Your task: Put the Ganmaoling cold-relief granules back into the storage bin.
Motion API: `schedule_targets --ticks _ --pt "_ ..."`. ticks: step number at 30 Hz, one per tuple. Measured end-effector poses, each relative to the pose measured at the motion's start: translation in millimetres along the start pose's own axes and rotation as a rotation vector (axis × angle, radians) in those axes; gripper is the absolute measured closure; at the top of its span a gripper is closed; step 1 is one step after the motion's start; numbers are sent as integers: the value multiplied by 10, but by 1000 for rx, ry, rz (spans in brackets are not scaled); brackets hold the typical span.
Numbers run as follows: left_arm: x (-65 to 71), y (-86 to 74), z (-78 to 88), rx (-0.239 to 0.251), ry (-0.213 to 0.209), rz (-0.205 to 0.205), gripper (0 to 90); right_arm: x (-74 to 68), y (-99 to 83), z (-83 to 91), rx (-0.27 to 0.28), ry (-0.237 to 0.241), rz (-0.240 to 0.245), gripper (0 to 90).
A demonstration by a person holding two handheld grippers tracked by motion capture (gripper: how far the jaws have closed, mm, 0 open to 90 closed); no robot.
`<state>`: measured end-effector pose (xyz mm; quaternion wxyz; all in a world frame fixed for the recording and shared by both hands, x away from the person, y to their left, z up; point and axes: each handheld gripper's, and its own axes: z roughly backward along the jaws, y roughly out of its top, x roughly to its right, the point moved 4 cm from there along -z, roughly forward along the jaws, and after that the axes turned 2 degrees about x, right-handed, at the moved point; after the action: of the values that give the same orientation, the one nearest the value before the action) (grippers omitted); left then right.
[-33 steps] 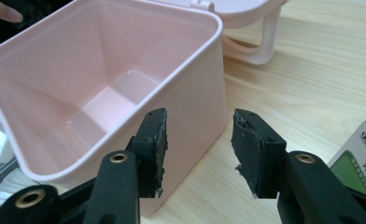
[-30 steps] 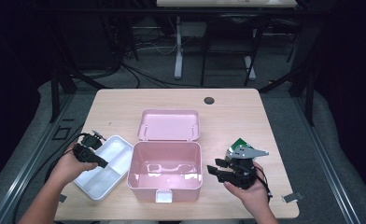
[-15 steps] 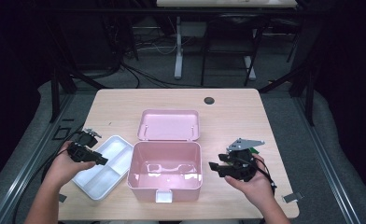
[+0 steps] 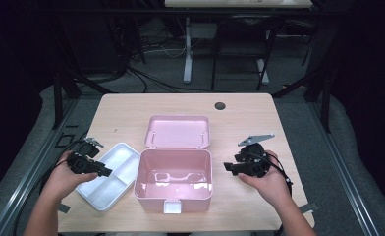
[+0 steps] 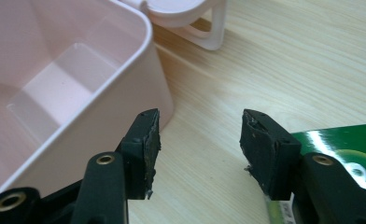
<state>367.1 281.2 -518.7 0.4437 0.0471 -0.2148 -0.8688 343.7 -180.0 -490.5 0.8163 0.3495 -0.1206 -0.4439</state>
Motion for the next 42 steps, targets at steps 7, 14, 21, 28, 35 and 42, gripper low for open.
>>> schedule_targets --ticks 7,14,21,28,35,42 --pt "7 -2 60 19 -10 0 544 212 66 -2 -72 -21 18 385" --pt "0 -14 57 13 -17 7 543 375 156 -53 -174 -69 74 305" --pt "-6 -12 68 23 -22 6 511 534 221 -132 -332 -116 81 193" --pt "-18 -15 73 28 -21 13 486 687 222 -243 -448 -125 56 142" --pt "-8 -3 61 31 -27 13 486 821 167 -336 -525 -104 49 99" --pt "-15 -5 72 38 -28 14 486 932 94 -374 -576 -117 47 50"
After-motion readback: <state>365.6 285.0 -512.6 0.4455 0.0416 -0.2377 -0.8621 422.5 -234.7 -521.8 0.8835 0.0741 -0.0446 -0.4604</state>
